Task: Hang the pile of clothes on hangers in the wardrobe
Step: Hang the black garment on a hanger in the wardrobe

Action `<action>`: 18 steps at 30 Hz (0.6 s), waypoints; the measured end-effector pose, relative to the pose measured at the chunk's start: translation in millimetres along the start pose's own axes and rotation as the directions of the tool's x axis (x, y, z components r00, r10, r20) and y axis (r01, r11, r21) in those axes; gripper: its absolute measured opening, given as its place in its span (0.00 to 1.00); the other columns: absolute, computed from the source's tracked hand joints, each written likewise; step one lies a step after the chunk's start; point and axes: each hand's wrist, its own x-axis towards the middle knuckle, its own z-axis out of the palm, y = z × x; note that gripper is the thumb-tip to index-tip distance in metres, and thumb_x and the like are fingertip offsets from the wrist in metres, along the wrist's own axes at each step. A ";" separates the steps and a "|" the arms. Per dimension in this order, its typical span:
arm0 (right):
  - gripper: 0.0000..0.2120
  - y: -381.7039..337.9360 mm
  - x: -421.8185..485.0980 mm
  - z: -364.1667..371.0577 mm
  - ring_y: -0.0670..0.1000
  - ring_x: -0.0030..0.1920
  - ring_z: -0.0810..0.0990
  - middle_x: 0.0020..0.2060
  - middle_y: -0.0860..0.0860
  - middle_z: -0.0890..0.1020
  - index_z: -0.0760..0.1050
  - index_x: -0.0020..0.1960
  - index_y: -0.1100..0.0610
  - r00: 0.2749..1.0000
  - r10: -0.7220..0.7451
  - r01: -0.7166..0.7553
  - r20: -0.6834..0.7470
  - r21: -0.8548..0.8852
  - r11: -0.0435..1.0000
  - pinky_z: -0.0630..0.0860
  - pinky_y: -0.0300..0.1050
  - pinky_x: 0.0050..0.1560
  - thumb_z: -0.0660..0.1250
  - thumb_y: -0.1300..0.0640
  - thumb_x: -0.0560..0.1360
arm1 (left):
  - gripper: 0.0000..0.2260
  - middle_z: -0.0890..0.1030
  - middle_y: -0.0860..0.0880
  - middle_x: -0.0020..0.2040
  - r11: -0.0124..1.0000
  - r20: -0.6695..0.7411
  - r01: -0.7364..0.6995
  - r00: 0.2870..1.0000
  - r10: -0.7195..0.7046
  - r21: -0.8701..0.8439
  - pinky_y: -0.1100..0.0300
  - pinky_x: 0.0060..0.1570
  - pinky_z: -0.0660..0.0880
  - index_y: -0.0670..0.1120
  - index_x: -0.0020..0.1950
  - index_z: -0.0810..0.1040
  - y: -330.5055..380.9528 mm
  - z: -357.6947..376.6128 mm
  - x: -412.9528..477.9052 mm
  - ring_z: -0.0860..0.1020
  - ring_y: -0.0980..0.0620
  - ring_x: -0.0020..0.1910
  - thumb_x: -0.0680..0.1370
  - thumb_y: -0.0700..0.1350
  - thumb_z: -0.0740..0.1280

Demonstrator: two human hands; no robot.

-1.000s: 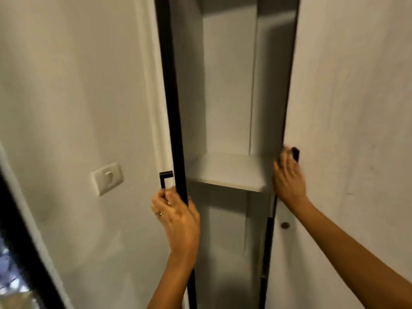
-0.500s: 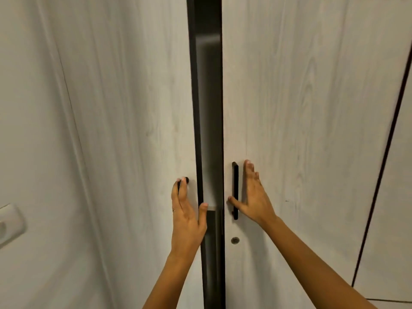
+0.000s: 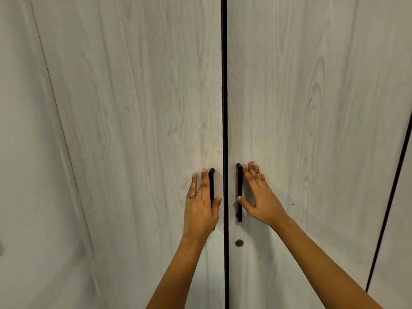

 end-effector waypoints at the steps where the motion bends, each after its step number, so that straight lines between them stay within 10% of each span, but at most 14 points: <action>1: 0.40 1.8 1.6 0.8 0.47 0.76 0.36 0.76 0.47 0.37 0.38 0.77 0.51 1.000 -0.003 0.003 0.004 -0.010 1.000 0.40 0.47 0.75 0.61 0.46 0.76 | 0.31 0.44 0.55 0.77 1.000 0.040 -0.009 0.999 0.008 0.015 0.56 0.75 0.45 0.51 0.77 0.39 -4.6 3.9 3.5 0.41 0.53 0.77 0.80 0.56 0.51; 18: 0.45 20.0 29.6 31.2 0.44 0.74 0.32 0.75 0.46 0.35 0.36 0.75 0.49 0.995 0.098 -0.099 -0.013 -0.080 0.992 0.38 0.45 0.74 0.68 0.52 0.75 | 0.49 0.30 0.60 0.71 0.994 0.298 0.065 0.954 -0.036 -0.085 0.52 0.75 0.39 0.53 0.71 0.28 -27.9 48.0 52.7 0.28 0.53 0.71 0.75 0.46 0.70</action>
